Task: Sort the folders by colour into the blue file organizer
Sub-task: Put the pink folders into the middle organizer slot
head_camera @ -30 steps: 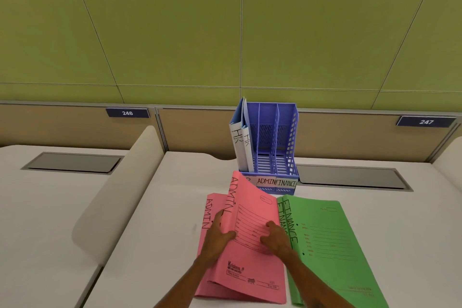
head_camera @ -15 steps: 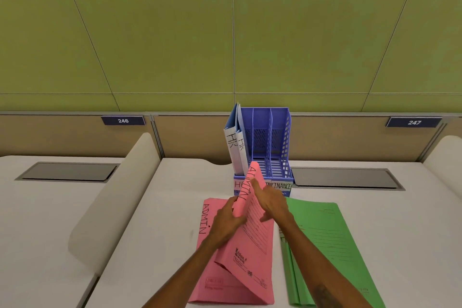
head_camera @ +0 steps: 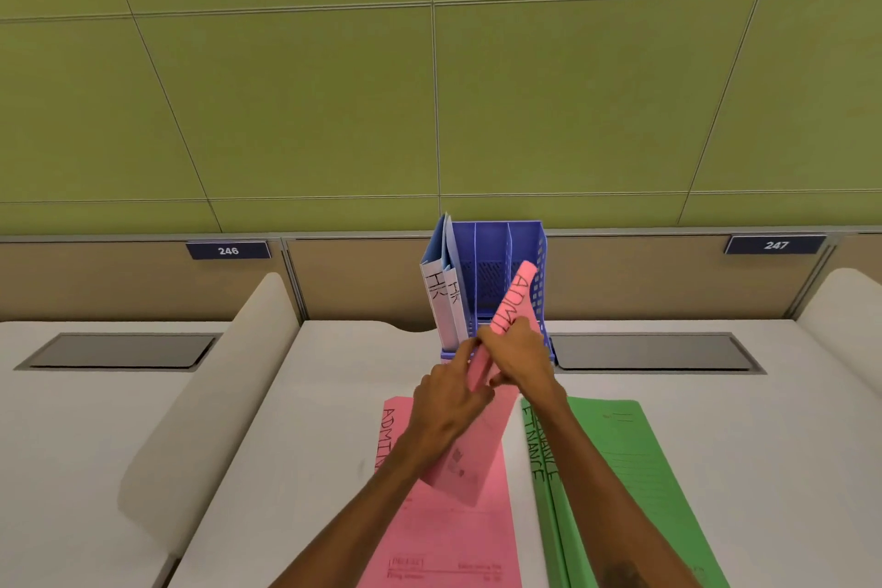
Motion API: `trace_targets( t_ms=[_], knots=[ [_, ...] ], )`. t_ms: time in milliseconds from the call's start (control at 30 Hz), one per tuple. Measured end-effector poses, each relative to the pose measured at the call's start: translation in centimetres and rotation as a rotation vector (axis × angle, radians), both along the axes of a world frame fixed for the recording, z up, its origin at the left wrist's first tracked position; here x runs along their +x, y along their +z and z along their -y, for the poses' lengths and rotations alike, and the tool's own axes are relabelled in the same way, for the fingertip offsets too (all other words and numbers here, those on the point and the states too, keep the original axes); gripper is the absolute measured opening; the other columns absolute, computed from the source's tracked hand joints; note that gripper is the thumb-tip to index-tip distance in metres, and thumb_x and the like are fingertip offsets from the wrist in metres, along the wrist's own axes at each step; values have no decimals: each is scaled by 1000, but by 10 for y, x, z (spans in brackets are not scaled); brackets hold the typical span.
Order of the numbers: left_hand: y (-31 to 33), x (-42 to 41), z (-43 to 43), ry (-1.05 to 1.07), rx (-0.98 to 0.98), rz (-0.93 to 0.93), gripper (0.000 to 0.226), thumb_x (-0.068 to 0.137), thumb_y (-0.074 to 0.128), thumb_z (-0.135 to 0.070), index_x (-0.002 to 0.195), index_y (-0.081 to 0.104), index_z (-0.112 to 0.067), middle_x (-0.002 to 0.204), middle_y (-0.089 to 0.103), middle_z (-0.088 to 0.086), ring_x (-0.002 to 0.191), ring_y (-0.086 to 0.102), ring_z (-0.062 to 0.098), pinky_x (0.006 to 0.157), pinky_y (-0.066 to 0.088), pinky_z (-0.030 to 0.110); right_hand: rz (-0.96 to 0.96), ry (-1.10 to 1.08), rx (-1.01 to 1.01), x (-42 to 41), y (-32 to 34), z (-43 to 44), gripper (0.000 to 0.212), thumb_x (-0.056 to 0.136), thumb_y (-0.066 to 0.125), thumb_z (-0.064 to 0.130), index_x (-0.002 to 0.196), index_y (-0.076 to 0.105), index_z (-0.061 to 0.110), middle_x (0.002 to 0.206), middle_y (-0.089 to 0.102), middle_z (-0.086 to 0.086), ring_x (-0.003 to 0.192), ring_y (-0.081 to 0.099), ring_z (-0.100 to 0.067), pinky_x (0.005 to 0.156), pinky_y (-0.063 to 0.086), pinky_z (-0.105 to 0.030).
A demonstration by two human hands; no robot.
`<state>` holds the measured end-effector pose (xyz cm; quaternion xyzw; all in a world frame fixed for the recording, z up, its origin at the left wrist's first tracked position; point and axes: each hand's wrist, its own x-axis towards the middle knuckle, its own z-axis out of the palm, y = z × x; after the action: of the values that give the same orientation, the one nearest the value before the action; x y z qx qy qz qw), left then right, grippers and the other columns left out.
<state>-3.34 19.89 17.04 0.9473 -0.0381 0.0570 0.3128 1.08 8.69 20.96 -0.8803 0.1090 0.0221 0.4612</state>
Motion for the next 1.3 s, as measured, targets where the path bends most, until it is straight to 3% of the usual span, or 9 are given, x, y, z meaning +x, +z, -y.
trace_targets(
  t_ms=[233,367,467,567,867,967,1133,1300],
  knots=[
    [15,-3,24,65,-41,279,67,88,55,-43,146,22,-35,125,64,3,96,68,27,82,58,44,184,-78,-37,5,37,11,42,82,57,42,114,45,19,100,63,-6,88,61,-27,73,45,-34],
    [14,0,30,57,-68,359,74,88,60,-48,145,14,-40,129,61,4,106,66,28,83,59,44,274,-98,1,4,49,13,36,80,59,38,110,46,21,98,65,-2,87,63,-25,78,55,-39],
    [19,5,34,36,-93,373,78,87,65,-45,149,19,-34,125,65,5,104,68,26,82,58,39,353,-120,34,4,52,15,36,81,62,35,112,48,24,104,67,1,87,65,-23,81,58,-41],
    [28,8,38,9,-131,343,77,89,63,-43,151,19,-29,124,65,4,106,66,24,86,56,36,409,-129,72,6,57,17,43,84,64,29,124,48,24,113,67,2,90,66,-22,81,58,-37],
    [24,36,35,-79,-113,257,83,89,62,-44,153,10,-31,142,50,-1,115,60,23,89,55,40,543,-150,48,28,56,19,41,83,66,24,121,52,21,103,71,2,82,66,-18,77,56,-33],
    [16,48,30,-109,-152,194,80,89,63,-36,151,14,-34,149,41,-5,126,51,20,94,52,41,573,-148,52,38,51,16,39,86,64,22,122,52,18,102,72,1,79,63,-17,74,48,-24],
    [-3,72,24,-111,-237,50,72,89,62,-31,149,21,-32,149,40,-5,129,47,17,97,49,40,607,-116,10,62,35,12,43,88,64,22,128,50,15,108,71,-3,87,67,-24,81,54,-35],
    [-32,85,6,-61,-241,-20,54,91,61,-36,137,36,-29,141,46,-5,118,56,15,93,54,39,638,-96,-10,86,18,11,46,89,65,23,131,48,13,109,70,-6,89,67,-24,79,51,-29]
  ],
)
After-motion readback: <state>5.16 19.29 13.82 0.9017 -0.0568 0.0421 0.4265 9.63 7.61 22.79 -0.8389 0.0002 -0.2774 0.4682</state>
